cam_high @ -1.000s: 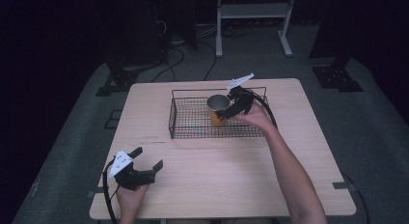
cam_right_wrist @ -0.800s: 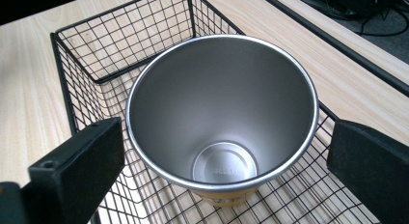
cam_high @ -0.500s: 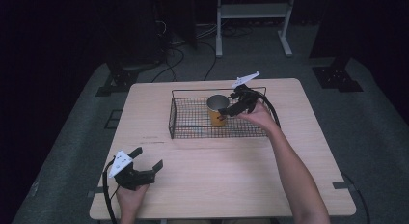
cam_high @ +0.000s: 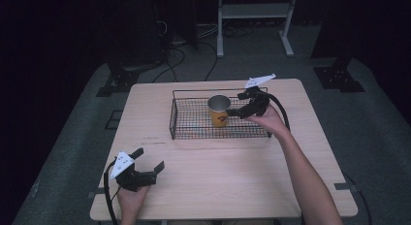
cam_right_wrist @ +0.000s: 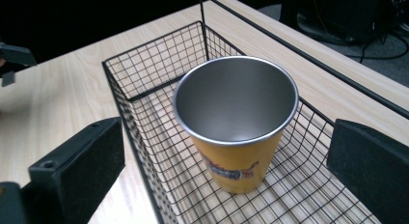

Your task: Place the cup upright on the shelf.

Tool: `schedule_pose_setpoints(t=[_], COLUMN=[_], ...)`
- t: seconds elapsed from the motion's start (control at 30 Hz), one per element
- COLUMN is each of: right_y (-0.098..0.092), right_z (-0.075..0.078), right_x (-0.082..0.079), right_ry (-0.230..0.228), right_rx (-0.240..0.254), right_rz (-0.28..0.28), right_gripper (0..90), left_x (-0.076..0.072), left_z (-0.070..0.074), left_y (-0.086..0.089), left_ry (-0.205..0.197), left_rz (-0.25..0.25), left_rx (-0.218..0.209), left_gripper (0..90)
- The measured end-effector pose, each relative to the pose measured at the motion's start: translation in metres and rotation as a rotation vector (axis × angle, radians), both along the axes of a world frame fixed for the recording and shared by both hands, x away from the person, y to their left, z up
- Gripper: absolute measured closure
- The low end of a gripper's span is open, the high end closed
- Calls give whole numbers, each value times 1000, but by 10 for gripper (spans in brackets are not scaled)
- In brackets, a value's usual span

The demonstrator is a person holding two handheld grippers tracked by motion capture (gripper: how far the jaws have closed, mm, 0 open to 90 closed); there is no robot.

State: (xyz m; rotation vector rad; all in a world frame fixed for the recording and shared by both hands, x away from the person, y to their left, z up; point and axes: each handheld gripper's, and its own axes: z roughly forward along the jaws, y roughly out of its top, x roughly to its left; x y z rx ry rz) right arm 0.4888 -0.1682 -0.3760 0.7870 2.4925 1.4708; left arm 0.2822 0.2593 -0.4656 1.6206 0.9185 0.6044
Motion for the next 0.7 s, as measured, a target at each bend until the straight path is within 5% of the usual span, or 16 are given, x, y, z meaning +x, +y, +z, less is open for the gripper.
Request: schedule_pose_setpoints(t=[0.7], right_y=[-26], right_z=[11], right_x=[-26], right_ry=[-4], right_rx=[51], right_rz=[23], right_gripper=[0], left_x=[0], left_z=[0], left_y=[0], left_ry=[0], left_rz=[0], left_rx=[1], left_gripper=[0])
